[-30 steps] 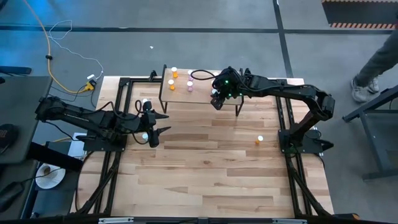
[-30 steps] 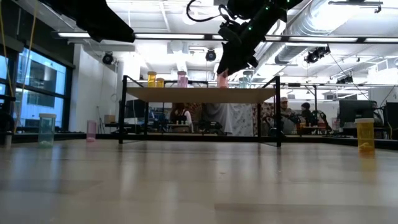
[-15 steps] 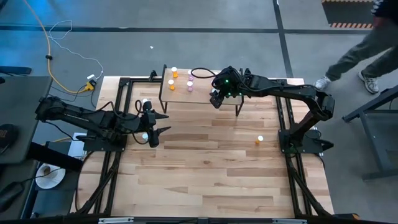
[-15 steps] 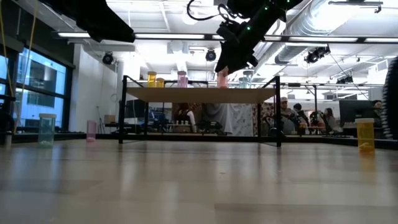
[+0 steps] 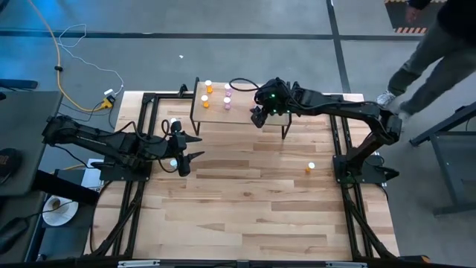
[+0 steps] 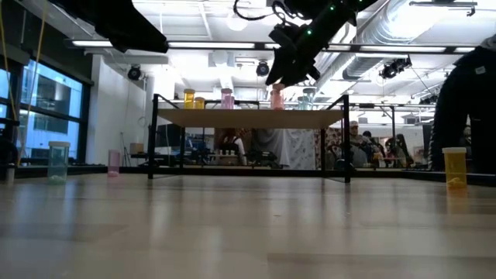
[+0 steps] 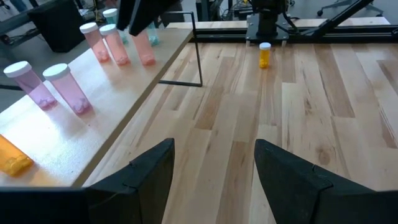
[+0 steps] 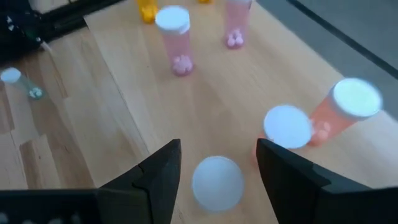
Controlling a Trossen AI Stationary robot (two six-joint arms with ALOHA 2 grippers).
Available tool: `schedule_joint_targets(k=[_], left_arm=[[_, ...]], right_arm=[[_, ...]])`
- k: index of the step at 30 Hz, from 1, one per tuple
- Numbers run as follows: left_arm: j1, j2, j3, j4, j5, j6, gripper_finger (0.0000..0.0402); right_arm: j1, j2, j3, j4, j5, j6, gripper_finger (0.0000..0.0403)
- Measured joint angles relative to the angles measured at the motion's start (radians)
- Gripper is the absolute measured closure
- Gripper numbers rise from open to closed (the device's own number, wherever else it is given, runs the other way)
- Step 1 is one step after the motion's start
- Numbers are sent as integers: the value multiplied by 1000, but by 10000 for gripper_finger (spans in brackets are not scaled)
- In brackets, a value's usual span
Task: Pick and place medicine bottles onto shelf by color
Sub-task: Adjust the pink pill bottles on the shelf
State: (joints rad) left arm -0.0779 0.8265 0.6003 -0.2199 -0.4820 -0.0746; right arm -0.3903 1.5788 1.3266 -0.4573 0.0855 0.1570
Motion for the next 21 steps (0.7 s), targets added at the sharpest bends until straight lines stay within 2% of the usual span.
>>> schedule_joint_targets(k=[10, 21], left_arm=[[0, 0, 0, 0, -2, 27, 188], [5, 0, 0, 0, -81, 78, 188]], right_arm=[[-2, -51, 0, 15, -1, 0, 201], [5, -156, 0, -15, -3, 0, 201]])
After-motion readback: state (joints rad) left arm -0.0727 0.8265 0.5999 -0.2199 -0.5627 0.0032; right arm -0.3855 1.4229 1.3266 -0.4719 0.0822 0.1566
